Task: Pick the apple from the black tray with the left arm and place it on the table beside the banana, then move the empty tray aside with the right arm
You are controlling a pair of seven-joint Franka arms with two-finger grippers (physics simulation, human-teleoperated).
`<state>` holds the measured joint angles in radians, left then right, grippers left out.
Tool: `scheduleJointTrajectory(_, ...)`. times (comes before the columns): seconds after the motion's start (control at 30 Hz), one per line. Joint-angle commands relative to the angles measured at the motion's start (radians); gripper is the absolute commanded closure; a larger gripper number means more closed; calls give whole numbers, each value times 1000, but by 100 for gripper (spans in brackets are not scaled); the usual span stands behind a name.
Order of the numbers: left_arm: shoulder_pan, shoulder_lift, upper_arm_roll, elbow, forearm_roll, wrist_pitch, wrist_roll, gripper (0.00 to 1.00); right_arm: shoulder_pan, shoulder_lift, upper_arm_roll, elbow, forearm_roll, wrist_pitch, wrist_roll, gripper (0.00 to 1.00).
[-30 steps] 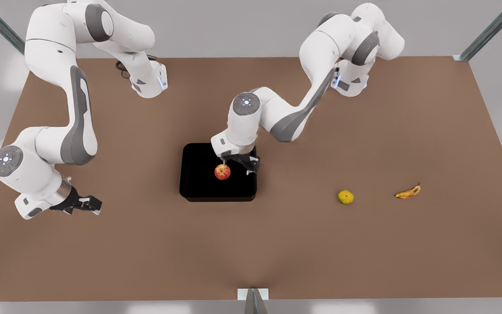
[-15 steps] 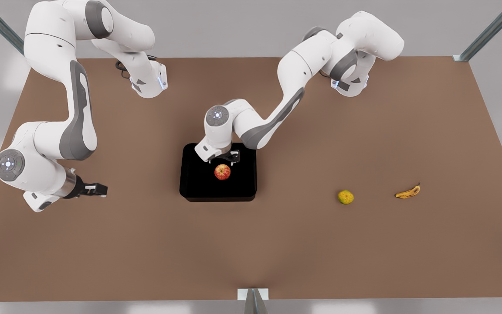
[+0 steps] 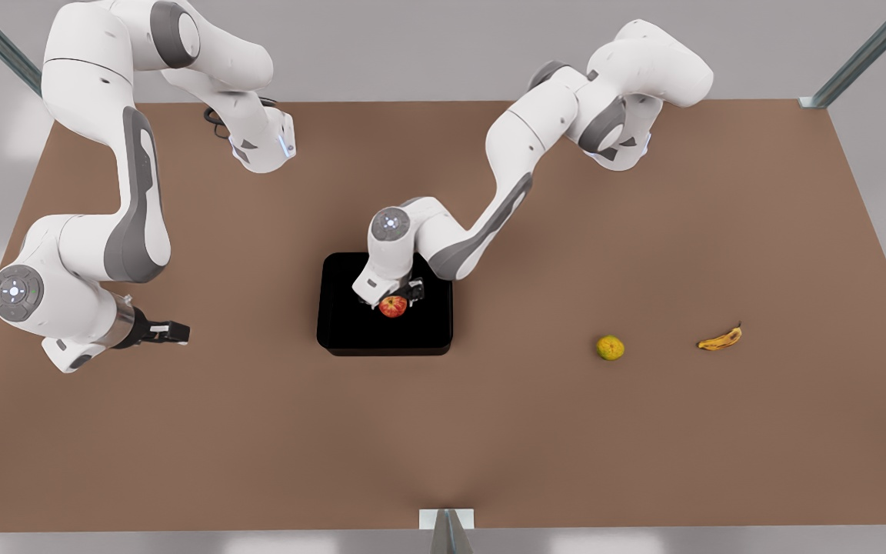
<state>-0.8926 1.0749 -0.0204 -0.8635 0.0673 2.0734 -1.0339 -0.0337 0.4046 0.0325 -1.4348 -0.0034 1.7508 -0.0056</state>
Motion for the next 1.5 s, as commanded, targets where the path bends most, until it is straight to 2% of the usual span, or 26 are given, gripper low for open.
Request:
scheduleJointTrajectory(0.0, -9, 5, -1, -5, 43, 14, -121, 0, 0, -1, 0, 0, 0, -2, -2, 0)
scheduleJointTrajectory(0.73, -35, 82, 0, -52, 80, 108, -118, 0, 0, -1, 0, 0, -1, -2, -1, 0)
scheduleJointTrajectory(0.77, -35, 82, 0, -51, 80, 108, -121, 9, 0, -1, 0, 0, -1, -2, -1, 0)
scheduleJointTrajectory(0.8, -35, 82, 0, -51, 80, 108, -121, 25, 0, -1, 0, 0, -1, -2, -1, 0)
scheduleJointTrajectory(0.9, -35, 73, 2, -51, 80, 94, -115, 27, 0, -1, 0, 0, -1, -1, -1, 0)
scheduleJointTrajectory(0.93, -31, 53, 2, -49, 80, 39, -100, 26, 0, -1, 0, 0, -1, -2, -1, 0)
scheduleJointTrajectory(0.97, -13, -7, -1, -48, 62, -114, -2, 25, 0, -1, 0, 0, -1, -2, -1, 0)
scheduleJointTrajectory(1.07, 162, -211, -9, -46, -70, -444, 299, 25, 0, -1, 0, 5, 0, -1, -1, 0)
scheduleJointTrajectory(1.1, 236, -249, -7, -46, -80, -516, 420, 25, 17, -9, 44, 8, 0, -2, 13, 0)
scheduleJointTrajectory(1.13, 286, -257, -6, -46, -80, -545, 490, 25, 43, -46, 50, 7, 2, -22, 24, 0)
scheduleJointTrajectory(1.2, 455, -254, 5, -64, -69, -570, 761, 24, 179, -81, 83, 36, 2, -76, 271, 0)
scheduleJointTrajectory(1.23, 509, -256, 13, -87, -66, -570, 866, 24, 222, -81, 95, 45, -1, -76, 259, 0)
scheduleJointTrajectory(1.27, 543, -256, 25, -118, -18, -556, 972, 24, 238, -79, 107, 47, 2, -76, 205, 0)
scheduleJointTrajectory(1.33, 635, -289, 27, -264, 9, -405, 1107, 24, 238, -72, 122, 45, 11, -68, 165, 0)
scheduleJointTrajectory(1.4, 747, -440, 30, -652, 11, -84, 1238, 24, 235, -32, 141, 43, 84, -28, 257, 0)
scheduleJointTrajectory(1.43, 785, -474, 40, -765, 11, 25, 1291, 24, 229, -33, 141, -4, 132, 52, 297, 0)
scheduleJointTrajectory(1.47, 836, -467, 40, -770, 9, 31, 1359, 24, 229, -56, 141, -55, 140, 88, 351, 0)
